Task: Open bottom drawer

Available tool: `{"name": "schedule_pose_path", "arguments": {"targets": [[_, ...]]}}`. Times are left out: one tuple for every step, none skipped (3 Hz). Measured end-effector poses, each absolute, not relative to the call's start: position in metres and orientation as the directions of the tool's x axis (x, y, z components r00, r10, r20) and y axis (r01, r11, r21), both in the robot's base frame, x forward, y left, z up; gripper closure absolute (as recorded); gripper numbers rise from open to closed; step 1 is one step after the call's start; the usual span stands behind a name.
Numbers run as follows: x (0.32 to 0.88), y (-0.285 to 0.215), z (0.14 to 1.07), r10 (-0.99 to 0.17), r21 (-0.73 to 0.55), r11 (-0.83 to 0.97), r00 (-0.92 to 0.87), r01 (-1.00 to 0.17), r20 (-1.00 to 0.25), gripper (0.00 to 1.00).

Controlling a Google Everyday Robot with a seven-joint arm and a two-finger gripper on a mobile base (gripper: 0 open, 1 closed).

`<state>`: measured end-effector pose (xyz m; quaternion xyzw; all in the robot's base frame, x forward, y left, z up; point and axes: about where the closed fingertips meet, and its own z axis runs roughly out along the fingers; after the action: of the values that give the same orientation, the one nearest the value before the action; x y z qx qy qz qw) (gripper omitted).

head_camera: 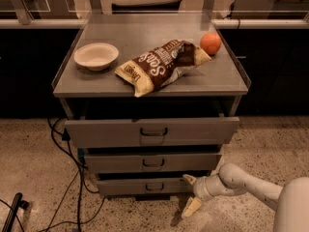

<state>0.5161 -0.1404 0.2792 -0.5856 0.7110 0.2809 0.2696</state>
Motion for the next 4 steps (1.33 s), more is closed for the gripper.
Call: {"name": "schedule_pose_path", "arguments": {"targets": [[0.524,-0.134,0.268,-0.675,0.095,0.16,-0.179,-0.982,-0.716,0.0],[0.533,-0.136,0.25,-0.665,0.1,0.189,-0.202,-0.977,-0.719,0.0],[0.539,-0.142,0.237,-0.657,0.094,0.216,-0.216,-0.972,-0.723,0.0],[0.552,-0.147,0.22,-0.656,0.051,0.251,-0.208,-0.967,-0.725,0.0]]}}
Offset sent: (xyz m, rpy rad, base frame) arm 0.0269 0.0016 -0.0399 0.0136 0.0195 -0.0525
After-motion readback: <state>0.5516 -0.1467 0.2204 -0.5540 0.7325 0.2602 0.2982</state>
